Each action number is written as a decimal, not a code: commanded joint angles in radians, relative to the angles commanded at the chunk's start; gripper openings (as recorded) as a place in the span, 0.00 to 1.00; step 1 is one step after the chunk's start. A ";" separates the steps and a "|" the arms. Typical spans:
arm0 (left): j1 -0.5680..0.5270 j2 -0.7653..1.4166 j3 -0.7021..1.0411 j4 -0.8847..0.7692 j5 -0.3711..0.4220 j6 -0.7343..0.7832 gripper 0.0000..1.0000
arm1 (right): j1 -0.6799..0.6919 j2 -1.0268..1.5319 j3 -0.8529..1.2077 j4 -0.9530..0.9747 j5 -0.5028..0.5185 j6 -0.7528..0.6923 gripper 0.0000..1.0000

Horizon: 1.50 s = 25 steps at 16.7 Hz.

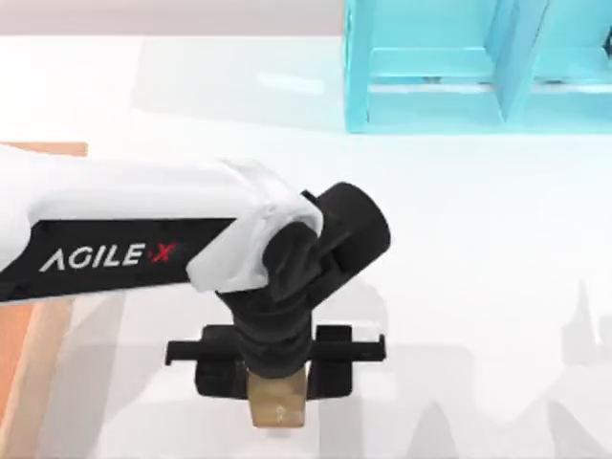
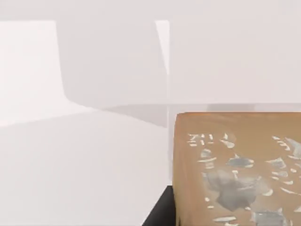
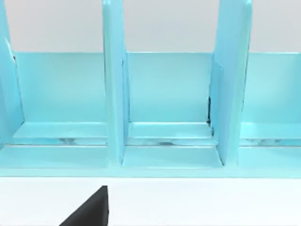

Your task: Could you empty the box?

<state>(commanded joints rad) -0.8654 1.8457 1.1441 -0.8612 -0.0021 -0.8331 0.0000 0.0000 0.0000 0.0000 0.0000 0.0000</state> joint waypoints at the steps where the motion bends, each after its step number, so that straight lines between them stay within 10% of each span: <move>1: -0.001 0.008 -0.010 0.012 0.001 0.000 0.00 | 0.000 0.000 0.000 0.000 0.000 0.000 1.00; 5: -0.001 0.010 -0.011 0.015 0.001 -0.001 0.00 | 0.000 0.000 0.000 0.000 0.000 0.000 1.00; 18: -0.001 0.010 -0.011 0.015 0.001 -0.001 0.98 | 0.000 0.000 0.000 0.000 0.000 0.000 1.00; 25: -0.001 0.010 -0.011 0.015 0.001 -0.001 1.00 | 0.000 0.000 0.000 0.000 0.000 0.000 1.00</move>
<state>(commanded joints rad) -0.8662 1.8559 1.1327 -0.8464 -0.0010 -0.8341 0.0000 0.0000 0.0000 0.0000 0.0000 0.0000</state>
